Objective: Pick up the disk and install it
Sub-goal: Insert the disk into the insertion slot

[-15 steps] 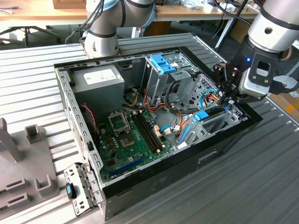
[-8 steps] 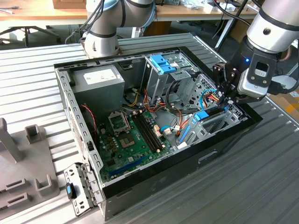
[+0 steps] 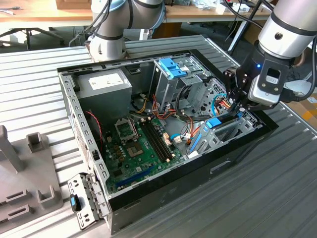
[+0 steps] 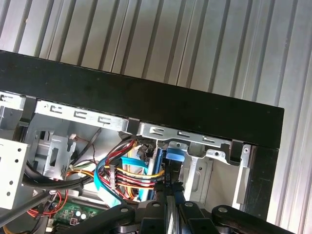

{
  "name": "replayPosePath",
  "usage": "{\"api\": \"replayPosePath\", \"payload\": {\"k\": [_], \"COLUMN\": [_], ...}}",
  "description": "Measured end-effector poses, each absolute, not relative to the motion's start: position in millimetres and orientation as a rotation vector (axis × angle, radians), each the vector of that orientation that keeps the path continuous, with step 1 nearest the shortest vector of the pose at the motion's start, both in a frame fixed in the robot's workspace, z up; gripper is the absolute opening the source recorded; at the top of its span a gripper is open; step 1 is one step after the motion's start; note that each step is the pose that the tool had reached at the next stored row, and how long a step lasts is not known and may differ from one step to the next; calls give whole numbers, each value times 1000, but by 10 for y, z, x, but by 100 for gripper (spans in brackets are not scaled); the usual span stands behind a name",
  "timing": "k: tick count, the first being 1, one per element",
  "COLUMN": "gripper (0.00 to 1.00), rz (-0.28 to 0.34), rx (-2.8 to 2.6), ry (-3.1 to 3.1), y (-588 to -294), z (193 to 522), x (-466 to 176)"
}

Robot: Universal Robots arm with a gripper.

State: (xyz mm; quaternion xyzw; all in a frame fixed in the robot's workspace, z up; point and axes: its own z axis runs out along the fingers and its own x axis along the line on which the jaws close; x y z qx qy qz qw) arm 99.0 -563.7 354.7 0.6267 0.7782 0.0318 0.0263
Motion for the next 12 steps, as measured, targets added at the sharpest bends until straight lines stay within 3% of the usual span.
{"api": "replayPosePath", "payload": {"k": [12], "gripper": [16], "rz": [154], "rx": [1917], "ry": [2369], "y": [-5626], "z": [3488], "x": [866]}}
